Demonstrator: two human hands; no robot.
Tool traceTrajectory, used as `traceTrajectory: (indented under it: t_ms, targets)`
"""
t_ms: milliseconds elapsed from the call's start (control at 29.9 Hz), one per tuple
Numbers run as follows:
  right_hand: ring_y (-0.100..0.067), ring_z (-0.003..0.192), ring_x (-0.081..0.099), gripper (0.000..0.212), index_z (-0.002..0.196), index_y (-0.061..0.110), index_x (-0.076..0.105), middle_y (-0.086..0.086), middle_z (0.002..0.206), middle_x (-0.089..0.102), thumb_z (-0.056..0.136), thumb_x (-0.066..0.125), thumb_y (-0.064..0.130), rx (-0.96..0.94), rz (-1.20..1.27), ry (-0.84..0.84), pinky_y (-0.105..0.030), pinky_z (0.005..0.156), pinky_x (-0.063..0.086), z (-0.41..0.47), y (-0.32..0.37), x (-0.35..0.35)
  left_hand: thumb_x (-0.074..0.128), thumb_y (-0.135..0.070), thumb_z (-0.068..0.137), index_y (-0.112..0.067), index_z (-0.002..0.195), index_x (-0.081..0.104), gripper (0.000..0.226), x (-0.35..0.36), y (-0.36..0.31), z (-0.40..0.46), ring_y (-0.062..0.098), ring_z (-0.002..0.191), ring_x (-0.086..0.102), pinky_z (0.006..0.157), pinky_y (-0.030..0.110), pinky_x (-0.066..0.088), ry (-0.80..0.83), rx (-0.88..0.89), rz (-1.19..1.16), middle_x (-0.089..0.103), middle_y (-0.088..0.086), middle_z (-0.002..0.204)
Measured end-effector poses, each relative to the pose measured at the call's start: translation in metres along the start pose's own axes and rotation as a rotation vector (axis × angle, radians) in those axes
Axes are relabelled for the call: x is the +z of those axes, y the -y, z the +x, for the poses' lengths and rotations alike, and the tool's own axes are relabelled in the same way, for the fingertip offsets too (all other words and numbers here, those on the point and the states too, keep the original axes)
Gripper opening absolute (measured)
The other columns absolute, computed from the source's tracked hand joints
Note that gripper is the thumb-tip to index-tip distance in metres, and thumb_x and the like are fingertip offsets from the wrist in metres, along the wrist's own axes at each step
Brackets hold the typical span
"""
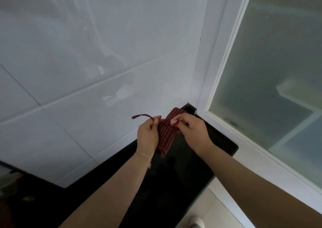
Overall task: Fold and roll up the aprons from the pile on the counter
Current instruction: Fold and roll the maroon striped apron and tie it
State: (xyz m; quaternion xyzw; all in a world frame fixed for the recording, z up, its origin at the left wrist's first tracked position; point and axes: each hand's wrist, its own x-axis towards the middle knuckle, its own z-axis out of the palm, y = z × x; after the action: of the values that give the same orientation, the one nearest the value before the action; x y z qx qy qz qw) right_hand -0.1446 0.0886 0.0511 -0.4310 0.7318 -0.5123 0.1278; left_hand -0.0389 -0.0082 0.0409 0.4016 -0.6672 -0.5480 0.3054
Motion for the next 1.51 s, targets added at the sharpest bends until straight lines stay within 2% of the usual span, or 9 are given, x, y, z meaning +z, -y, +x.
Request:
traceTrajectory:
  t_ms: [134, 268, 469, 670, 937, 1138, 1239, 1373, 1507]
  targets:
    - [0.0, 0.081, 0.064, 0.016, 0.087, 0.02, 0.066, 0.005, 0.087, 0.068, 0.095, 0.056, 0.011, 0.061, 0.14, -0.06, -0.013, 0.068, 0.052, -0.004, 0.01, 0.002, 0.042, -0.011, 0.101, -0.009, 0.115, 0.064, 0.026, -0.002, -0.007, -0.002, 0.013, 0.088, 0.068, 0.075, 0.018, 0.054, 0.043, -0.043, -0.224, 0.072, -0.011, 0.086]
    - [0.002, 0.079, 0.063, 0.019, 0.086, 0.032, 0.061, 0.01, 0.083, 0.065, 0.096, 0.054, 0.018, 0.006, 0.127, -0.092, -0.011, 0.066, 0.051, -0.005, 0.018, -0.001, 0.04, -0.014, 0.102, -0.021, 0.113, 0.057, 0.021, -0.006, -0.017, -0.001, 0.011, 0.067, 0.063, 0.06, 0.022, 0.052, 0.148, -0.052, -0.352, 0.065, -0.009, 0.071]
    - [-0.004, 0.08, 0.058, 0.023, 0.106, 0.01, 0.069, 0.008, 0.098, 0.055, 0.096, 0.049, 0.014, -0.469, -0.136, -0.185, -0.02, 0.07, 0.052, 0.001, 0.017, -0.006, 0.039, -0.021, 0.103, -0.014, 0.083, 0.056, 0.027, -0.005, -0.035, -0.004, 0.009, 0.051, 0.044, 0.051, 0.02, 0.041, 0.24, 0.091, -0.166, 0.048, -0.005, 0.058]
    - [-0.014, 0.086, 0.065, 0.034, 0.124, 0.012, 0.063, -0.002, 0.135, 0.053, 0.1, 0.04, 0.016, -0.718, -0.295, -0.043, -0.031, 0.071, 0.056, 0.014, 0.022, -0.02, 0.045, -0.021, 0.099, -0.023, 0.075, 0.061, 0.028, -0.011, -0.054, -0.001, 0.015, 0.07, 0.062, 0.066, 0.029, 0.047, 0.283, 0.248, 0.204, 0.065, 0.0, 0.072]
    - [-0.005, 0.071, 0.05, 0.038, 0.131, 0.039, 0.055, 0.011, 0.082, 0.049, 0.098, 0.036, 0.041, -0.398, -0.38, 0.059, -0.02, 0.061, 0.043, 0.022, 0.028, -0.019, 0.046, -0.028, 0.1, -0.008, 0.085, 0.064, 0.03, -0.017, -0.054, 0.005, 0.022, 0.071, 0.062, 0.066, 0.035, 0.047, 0.319, 0.298, 0.33, 0.067, 0.009, 0.077]
    - [0.003, 0.099, 0.061, 0.025, 0.117, 0.029, 0.067, 0.015, 0.105, 0.069, 0.098, 0.051, 0.021, -0.158, -0.045, 0.158, -0.013, 0.088, 0.046, 0.023, 0.033, -0.014, 0.036, -0.026, 0.103, -0.011, 0.09, 0.057, 0.028, -0.014, -0.044, 0.005, 0.014, 0.074, 0.056, 0.07, 0.028, 0.042, 0.396, 0.319, 0.399, 0.06, 0.001, 0.082]
    - [0.001, 0.082, 0.066, 0.021, 0.108, 0.026, 0.07, 0.012, 0.091, 0.072, 0.096, 0.055, 0.019, 0.044, 0.148, 0.242, -0.013, 0.073, 0.048, 0.029, 0.035, -0.016, 0.045, -0.034, 0.096, -0.017, 0.108, 0.06, 0.025, -0.013, -0.037, 0.002, 0.014, 0.088, 0.064, 0.081, 0.031, 0.05, 0.467, 0.375, 0.43, 0.067, -0.001, 0.095]
    - [-0.016, 0.049, 0.051, 0.02, 0.108, 0.021, 0.072, -0.019, 0.073, 0.067, 0.096, 0.056, 0.021, 0.072, 0.118, 0.381, -0.023, 0.053, 0.047, 0.035, 0.039, -0.023, 0.055, -0.033, 0.095, -0.025, 0.094, 0.071, 0.018, -0.017, -0.035, 0.005, 0.0, 0.088, 0.065, 0.087, 0.026, 0.05, 0.458, 0.434, 0.374, 0.073, -0.012, 0.09]
    - [-0.013, 0.047, 0.052, 0.019, 0.106, 0.018, 0.071, 0.001, 0.058, 0.062, 0.097, 0.055, 0.022, 0.074, 0.08, 0.347, -0.033, 0.058, 0.05, 0.037, 0.041, -0.023, 0.05, -0.029, 0.098, -0.023, 0.086, 0.073, 0.027, -0.016, -0.036, 0.007, 0.005, 0.083, 0.066, 0.083, 0.027, 0.051, 0.442, 0.386, 0.346, 0.073, -0.007, 0.087]
